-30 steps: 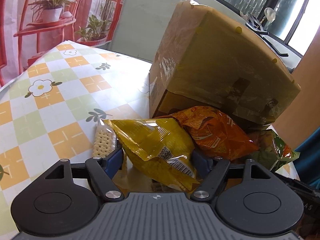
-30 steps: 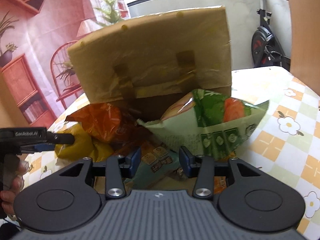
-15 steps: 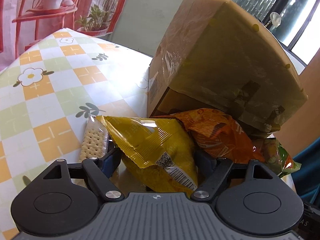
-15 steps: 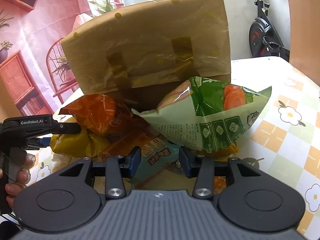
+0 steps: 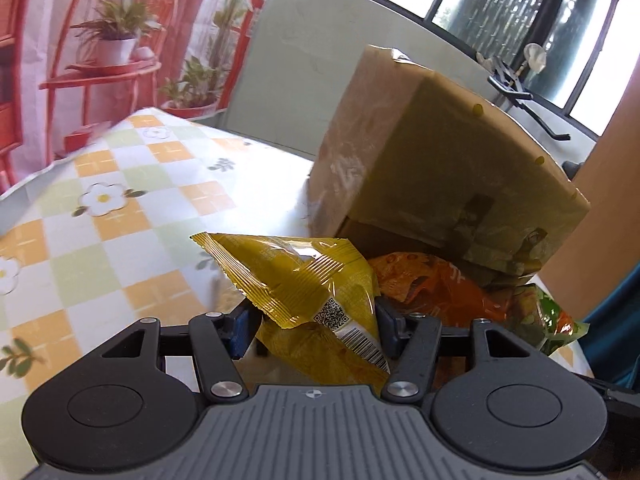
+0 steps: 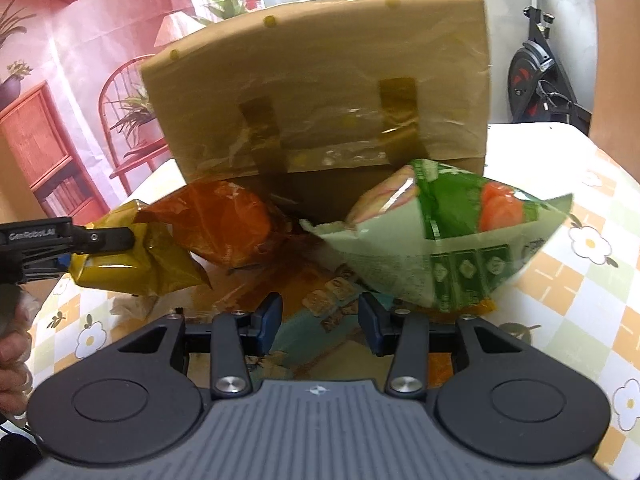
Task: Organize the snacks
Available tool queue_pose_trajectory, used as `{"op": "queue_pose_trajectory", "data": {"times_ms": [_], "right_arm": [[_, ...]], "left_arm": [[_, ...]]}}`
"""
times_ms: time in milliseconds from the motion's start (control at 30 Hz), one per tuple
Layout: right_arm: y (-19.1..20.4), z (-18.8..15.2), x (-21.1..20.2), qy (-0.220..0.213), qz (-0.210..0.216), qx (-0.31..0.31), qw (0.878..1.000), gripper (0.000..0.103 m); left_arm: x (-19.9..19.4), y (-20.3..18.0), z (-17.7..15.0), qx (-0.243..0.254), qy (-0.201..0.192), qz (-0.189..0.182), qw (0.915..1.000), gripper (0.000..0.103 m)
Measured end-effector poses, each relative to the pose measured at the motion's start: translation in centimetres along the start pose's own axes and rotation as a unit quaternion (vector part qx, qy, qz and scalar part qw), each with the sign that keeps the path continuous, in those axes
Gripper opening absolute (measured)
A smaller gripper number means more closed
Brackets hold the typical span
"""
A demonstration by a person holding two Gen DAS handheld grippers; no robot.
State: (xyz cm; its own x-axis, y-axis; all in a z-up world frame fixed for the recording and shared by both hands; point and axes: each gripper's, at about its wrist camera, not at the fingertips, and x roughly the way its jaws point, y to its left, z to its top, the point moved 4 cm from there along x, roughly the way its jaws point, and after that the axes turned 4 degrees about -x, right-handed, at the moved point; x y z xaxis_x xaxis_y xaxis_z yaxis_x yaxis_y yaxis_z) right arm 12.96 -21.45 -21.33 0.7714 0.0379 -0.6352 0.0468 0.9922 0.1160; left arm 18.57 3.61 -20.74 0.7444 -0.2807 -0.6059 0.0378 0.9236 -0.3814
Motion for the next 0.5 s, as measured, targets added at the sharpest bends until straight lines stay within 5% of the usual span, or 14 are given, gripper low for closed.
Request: {"op": "queue_pose_trajectory", "data": {"times_ms": [300, 500], "right_arm": [[2.3, 0.5, 1.8, 0.020, 0.001, -0.054, 0.998, 0.068], [3.3, 0.4, 3.4, 0.041, -0.014, -0.058, 0.997, 0.080]], "left_arm": [[-3.4, 0.6, -0.5, 0.001, -0.071, 0.014, 0.9973, 0.063], [-2.3, 0.8, -1.1, -0.010, -0.058, 0.002, 0.9982, 0.063]]}}
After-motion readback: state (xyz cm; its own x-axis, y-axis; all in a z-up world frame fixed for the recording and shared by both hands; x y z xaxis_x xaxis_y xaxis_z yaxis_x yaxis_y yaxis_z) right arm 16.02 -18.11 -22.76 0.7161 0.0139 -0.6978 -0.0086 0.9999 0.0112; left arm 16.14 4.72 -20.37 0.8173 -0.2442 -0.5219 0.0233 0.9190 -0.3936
